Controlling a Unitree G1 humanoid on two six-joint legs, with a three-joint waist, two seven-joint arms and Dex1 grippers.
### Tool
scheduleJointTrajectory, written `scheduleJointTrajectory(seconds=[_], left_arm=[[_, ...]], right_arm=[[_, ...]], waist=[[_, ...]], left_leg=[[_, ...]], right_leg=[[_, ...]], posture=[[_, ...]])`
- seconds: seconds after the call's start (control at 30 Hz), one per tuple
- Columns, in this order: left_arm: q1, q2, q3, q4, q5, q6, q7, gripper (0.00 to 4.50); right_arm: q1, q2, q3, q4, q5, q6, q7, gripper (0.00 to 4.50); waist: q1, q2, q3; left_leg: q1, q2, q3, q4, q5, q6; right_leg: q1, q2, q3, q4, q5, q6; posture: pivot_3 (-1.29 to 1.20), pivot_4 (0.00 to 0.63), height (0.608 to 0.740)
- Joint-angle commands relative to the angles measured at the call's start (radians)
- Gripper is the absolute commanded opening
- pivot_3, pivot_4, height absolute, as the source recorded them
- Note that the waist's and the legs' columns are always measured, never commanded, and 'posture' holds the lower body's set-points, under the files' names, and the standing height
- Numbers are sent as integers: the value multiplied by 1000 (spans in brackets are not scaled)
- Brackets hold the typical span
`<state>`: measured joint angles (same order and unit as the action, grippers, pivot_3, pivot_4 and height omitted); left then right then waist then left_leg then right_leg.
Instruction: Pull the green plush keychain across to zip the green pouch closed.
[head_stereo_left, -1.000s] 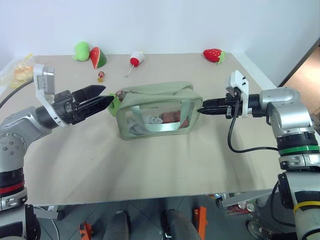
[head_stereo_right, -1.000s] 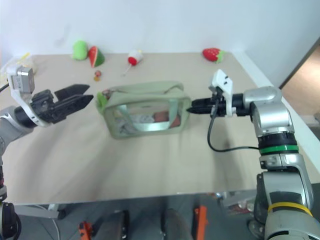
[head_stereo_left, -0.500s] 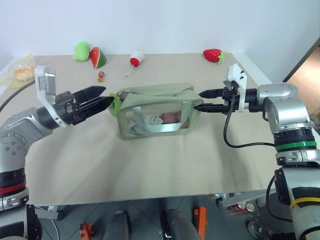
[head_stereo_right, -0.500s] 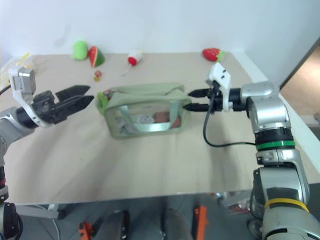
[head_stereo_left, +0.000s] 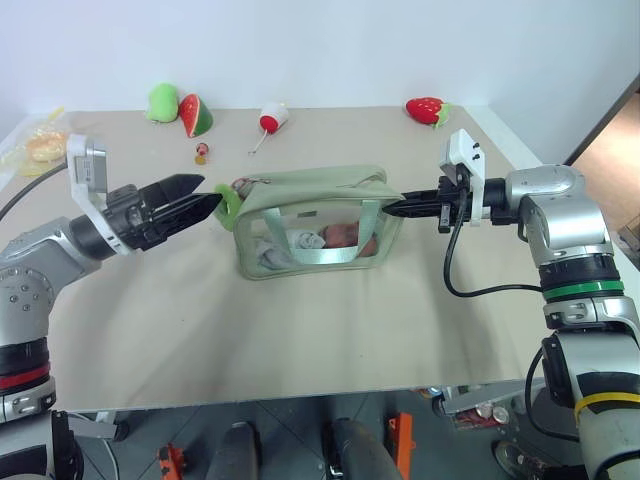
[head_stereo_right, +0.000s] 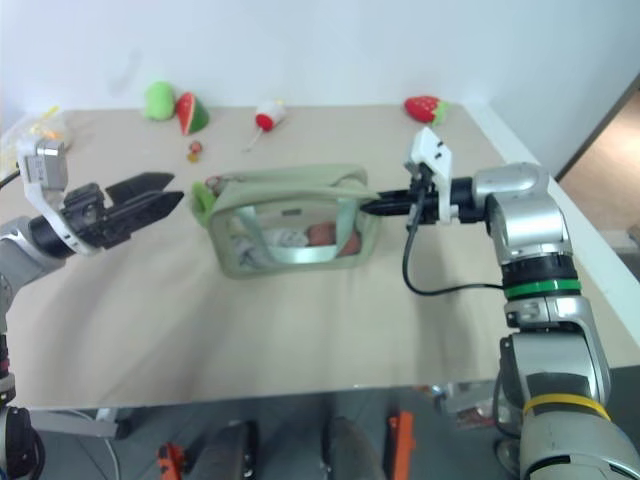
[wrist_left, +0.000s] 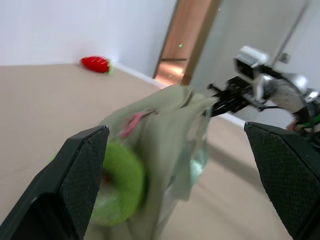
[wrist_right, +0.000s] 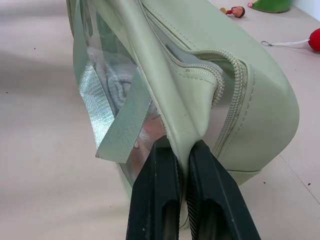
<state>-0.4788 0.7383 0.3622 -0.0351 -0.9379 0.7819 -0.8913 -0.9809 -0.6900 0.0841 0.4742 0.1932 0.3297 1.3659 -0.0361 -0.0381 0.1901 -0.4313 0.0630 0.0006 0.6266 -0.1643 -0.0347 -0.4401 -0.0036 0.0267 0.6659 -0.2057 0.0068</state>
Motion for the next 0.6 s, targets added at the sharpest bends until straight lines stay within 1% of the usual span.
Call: scheduleJointTrajectory(seconds=[0.03, 0.2, 0.3, 0.47, 0.6], left_arm=[[9, 30, 26, 48, 51, -31, 5, 4500], [32, 38, 12, 62, 90, -41, -14, 4500], [25, 26, 5, 82, 106, -45, -15, 4500], [-2, -2, -22, 112, 131, -48, -16, 4500], [-58, -37, -61, 178, 170, -55, -8, 4500]], right_arm=[[-16, -15, -14, -9, -9, -17, -28, 37], [-3, -15, -11, -17, -8, -19, -33, 37], [6, -15, -11, -25, -7, -19, -36, 37], [18, -18, -13, -40, 0, -13, -38, 37], [25, -23, -17, -49, 4, -8, -41, 37]], waist=[[0, 0, 0], [0, 0, 0], [0, 0, 0], [0, 0, 0], [1, 0, 0]], left_leg=[[0, 0, 0, 0, 0, 0], [-1, 0, 0, 0, 0, 0], [0, 0, 0, 0, 0, 0], [0, 0, 0, 0, 0, 0], [0, 0, 0, 1, 0, 0]], right_leg=[[0, 0, 0, 0, 0, 0], [0, -1, 0, 0, 0, 0], [0, -1, 0, 0, 0, 0], [0, -1, 0, 0, 0, 0], [0, 0, 0, 0, 0, 0]], posture=[[0, 150, 740], [0, 150, 740], [0, 150, 740], [0, 150, 740], [0, 150, 740]])
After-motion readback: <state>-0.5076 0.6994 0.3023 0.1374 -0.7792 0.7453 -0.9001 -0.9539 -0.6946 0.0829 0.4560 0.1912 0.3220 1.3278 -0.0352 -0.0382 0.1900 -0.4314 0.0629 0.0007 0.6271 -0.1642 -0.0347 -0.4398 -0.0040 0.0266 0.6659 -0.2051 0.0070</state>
